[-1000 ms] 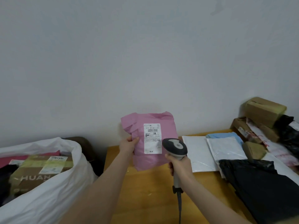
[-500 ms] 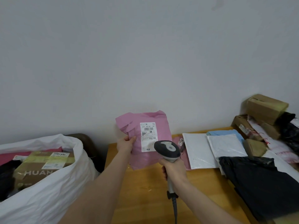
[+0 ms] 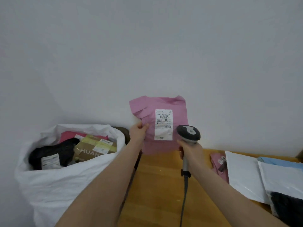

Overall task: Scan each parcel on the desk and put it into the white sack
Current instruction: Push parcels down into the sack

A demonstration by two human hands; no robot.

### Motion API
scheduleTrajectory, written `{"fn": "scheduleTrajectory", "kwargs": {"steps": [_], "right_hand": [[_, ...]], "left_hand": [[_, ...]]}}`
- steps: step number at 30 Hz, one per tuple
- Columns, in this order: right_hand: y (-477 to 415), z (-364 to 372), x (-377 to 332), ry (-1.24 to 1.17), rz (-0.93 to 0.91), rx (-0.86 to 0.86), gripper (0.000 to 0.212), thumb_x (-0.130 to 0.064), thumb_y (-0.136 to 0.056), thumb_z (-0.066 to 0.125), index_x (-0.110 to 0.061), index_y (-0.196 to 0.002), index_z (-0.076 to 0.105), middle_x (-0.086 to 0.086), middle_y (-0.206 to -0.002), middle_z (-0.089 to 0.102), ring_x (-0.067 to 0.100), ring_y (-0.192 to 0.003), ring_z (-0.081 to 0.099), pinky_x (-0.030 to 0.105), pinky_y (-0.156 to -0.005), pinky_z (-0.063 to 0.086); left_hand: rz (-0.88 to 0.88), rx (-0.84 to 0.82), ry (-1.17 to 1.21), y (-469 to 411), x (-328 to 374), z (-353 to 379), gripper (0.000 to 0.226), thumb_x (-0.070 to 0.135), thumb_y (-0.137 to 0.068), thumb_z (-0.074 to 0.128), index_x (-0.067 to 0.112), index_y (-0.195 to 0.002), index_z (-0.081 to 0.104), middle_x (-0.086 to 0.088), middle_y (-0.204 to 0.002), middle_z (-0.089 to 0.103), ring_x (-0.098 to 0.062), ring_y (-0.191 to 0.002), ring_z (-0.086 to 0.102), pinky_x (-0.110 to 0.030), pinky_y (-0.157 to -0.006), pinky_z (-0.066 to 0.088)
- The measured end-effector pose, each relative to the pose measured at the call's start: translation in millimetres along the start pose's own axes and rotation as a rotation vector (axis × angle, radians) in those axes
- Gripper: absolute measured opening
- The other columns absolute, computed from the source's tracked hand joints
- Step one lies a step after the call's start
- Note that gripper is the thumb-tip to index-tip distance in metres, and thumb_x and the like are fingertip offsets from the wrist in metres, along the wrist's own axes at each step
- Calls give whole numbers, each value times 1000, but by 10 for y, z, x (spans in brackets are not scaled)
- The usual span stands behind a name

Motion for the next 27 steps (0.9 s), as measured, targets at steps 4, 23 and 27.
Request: {"fn": "scheduleTrajectory", "kwargs": {"steps": [4,23,27], "right_hand": [[-54,743,-89,28,-27,-92,17,-16,-85,69,-8,-73,60,13,-68,62,22,-58,53,37,-65,46],[6,3760,580,155,104,-259,14,-16,-88,67,-2,-89,66,15,-73,64,25,-66,58,38,-72,53],[-79,3832,739,146,172,-192,14,-14,-85,68,-1,-85,67,9,-62,64,19,-54,55,29,-53,46]], "left_hand": [[89,194,-86,-131,371,-940,22,15,-88,65,1,-104,69,-13,-102,71,-25,-95,64,-44,-92,51],[-225,319,-739,-1143,-665,-4306,46,20,-92,57,6,-133,45,-22,-134,48,-35,-117,50,-37,-91,43],[2,-81,-1057,-1311,-740,-3609,73,45,-88,58,24,-150,25,-14,-151,30,-32,-138,29,-43,-110,30]]}}
Point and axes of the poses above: each hand's wrist, its own y-axis away from the middle knuckle, its own z-axis out of the palm, x = y × z, the point moved 8 cm from there along -y, towards the middle knuckle
